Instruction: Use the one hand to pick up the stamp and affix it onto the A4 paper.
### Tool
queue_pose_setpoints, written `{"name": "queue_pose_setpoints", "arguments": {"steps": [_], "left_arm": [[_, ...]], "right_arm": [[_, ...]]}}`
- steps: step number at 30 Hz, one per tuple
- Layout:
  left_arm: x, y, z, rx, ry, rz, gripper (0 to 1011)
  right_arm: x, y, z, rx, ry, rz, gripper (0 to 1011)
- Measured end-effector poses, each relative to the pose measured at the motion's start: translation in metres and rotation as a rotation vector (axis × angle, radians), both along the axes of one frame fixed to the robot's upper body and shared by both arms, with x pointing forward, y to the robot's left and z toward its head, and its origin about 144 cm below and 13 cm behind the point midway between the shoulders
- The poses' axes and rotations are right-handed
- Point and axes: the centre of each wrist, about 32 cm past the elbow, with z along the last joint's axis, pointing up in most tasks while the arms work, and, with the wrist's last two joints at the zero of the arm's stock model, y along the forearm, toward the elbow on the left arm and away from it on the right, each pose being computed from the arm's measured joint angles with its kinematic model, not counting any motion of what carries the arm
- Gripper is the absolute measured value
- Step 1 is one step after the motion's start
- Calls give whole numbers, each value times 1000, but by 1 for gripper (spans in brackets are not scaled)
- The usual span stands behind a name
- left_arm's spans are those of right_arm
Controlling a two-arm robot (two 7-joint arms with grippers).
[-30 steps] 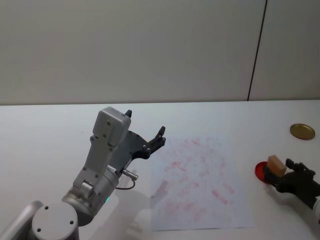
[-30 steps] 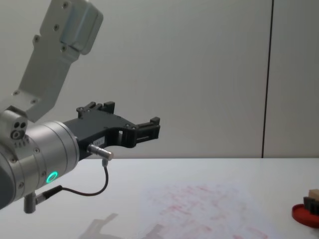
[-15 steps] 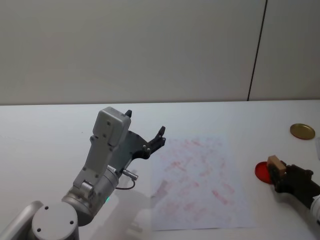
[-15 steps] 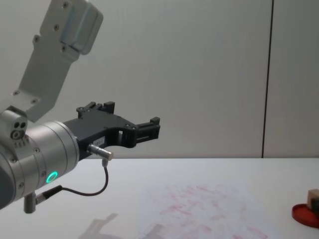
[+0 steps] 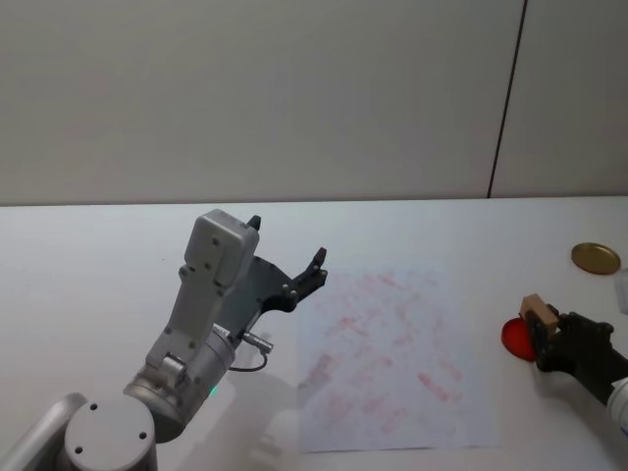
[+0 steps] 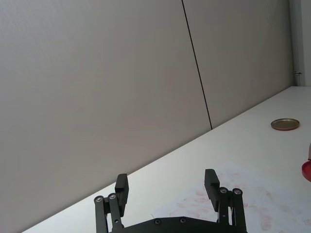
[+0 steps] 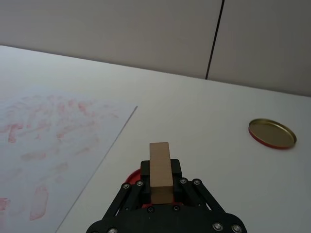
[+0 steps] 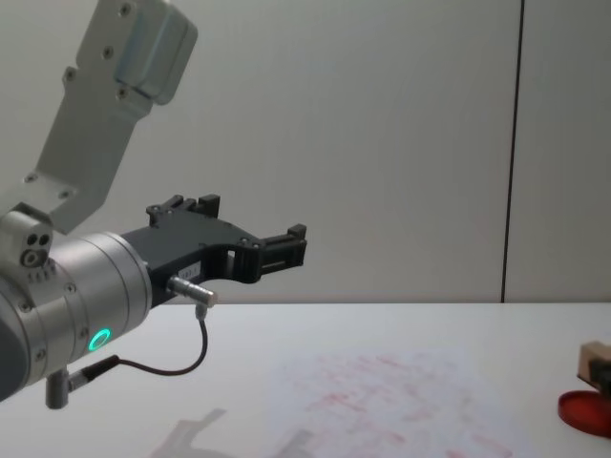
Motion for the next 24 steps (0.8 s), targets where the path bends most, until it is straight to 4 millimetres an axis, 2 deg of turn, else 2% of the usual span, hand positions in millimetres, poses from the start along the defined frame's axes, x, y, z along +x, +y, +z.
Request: {"name": "queue_pose_setpoints", "arguments": {"steps": [10, 24], "left_arm": [[0, 0, 0, 0, 0, 0, 993], [0, 0, 0, 0, 0, 0, 993]], "right_arm": [[-6, 14, 8, 9, -53, 100, 220], [-17, 36, 14, 75, -1, 240, 221]]}}
